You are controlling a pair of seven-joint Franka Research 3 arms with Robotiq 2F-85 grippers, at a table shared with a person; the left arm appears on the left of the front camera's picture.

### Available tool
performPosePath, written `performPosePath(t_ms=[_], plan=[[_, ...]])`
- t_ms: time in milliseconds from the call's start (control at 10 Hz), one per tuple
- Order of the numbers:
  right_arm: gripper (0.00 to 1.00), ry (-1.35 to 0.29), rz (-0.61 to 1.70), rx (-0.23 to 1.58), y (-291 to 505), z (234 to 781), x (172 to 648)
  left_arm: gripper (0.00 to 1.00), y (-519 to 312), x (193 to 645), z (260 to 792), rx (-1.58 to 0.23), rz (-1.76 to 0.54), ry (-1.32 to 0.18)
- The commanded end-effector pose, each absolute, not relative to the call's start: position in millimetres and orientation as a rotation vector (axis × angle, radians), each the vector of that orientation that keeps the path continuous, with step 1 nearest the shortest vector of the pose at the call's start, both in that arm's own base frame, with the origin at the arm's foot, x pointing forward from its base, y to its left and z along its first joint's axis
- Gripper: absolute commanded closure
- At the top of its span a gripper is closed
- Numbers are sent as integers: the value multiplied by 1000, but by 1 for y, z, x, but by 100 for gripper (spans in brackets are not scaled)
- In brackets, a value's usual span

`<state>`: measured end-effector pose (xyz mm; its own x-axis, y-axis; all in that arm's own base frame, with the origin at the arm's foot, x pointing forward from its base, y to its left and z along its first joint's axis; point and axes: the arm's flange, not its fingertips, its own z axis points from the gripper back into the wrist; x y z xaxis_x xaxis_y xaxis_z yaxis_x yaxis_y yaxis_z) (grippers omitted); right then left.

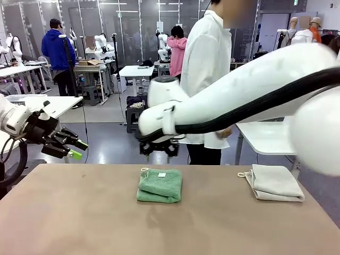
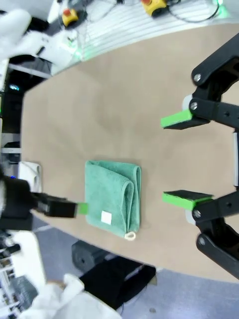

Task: Fold the towels and place them in the basket.
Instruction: When a person lays out a Towel with hook on the table, fold it in half twice.

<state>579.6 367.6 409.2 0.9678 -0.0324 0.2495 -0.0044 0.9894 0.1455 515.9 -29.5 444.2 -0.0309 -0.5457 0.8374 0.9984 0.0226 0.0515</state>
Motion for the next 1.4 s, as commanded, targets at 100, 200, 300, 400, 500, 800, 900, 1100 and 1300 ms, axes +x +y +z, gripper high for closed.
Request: performPosePath(t_ms=[100,200,300,400,500,800,900,1100,1300], plan=[[0,-234,-32,294,283,399,547,37,-30,515,447,-723,-1431,-825],[0,-230,-34,332,271,394,546,37,-30,515,447,-723,-1431,-825],[0,-237,-41,354,263,388,547,37,-30,515,447,-723,-1431,-825],[0,-242,-50,370,257,384,547,37,-30,515,447,-723,-1431,-825],[0,-236,-49,387,254,383,546,37,-30,515,447,-723,-1431,-825],[0,-228,-72,343,259,384,552,37,-30,515,447,-723,-1431,-825],[0,-228,-72,343,259,384,552,37,-30,515,447,-723,-1431,-825],[0,-228,-72,343,259,384,552,37,-30,515,447,-723,-1431,-825],[0,-228,-72,343,259,384,552,37,-30,515,447,-723,-1431,-825]])
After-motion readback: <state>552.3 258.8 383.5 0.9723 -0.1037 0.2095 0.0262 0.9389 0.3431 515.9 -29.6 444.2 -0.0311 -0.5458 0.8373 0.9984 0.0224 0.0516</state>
